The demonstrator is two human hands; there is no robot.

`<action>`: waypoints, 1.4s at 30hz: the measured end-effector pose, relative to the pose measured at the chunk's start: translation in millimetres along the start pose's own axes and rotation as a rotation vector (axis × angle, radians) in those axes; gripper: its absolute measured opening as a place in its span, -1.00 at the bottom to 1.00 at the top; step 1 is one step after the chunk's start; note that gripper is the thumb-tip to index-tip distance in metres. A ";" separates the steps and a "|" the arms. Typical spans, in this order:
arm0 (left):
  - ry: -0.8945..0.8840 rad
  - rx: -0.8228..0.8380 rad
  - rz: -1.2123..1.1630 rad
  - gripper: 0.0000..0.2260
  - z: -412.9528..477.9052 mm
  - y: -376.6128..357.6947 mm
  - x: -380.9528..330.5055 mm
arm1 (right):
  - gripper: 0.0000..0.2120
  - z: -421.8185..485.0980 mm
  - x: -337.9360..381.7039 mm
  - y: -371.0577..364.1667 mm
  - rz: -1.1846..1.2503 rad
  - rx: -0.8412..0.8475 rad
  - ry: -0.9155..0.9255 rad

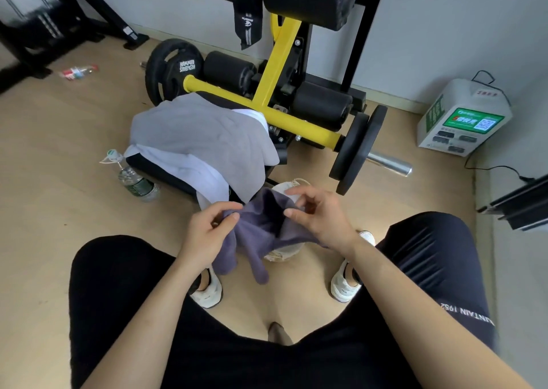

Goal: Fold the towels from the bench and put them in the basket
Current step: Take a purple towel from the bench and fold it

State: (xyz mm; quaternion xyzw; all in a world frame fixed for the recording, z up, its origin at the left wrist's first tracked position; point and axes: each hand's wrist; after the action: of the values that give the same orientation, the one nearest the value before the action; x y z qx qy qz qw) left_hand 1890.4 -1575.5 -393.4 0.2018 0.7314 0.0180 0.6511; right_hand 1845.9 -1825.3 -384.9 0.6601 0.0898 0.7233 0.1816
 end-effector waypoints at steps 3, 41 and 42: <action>-0.063 0.117 0.004 -0.76 -6.4 -10.2 -8.9 | -0.73 -3.1 5.3 -22.8 0.103 0.122 -0.020; -0.007 0.213 0.025 -0.63 -22.9 -15.5 -12.4 | -0.94 3.8 -8.8 19.7 0.171 -0.148 -0.204; -0.012 0.191 0.033 -0.65 -22.8 -13.9 -12.2 | -0.95 4.8 -10.4 22.8 0.174 -0.166 -0.213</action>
State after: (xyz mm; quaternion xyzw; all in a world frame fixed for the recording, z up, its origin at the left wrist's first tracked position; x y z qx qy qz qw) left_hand 1865.6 -1586.7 -382.5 0.2752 0.7225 -0.0421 0.6328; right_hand 1848.1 -1850.7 -385.5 0.7210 -0.0475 0.6673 0.1808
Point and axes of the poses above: each hand's wrist, its own z-axis towards the middle knuckle, its own y-axis out of the back of the hand, x = y × z, and after that the axes turned 4 degrees about y, right-handed
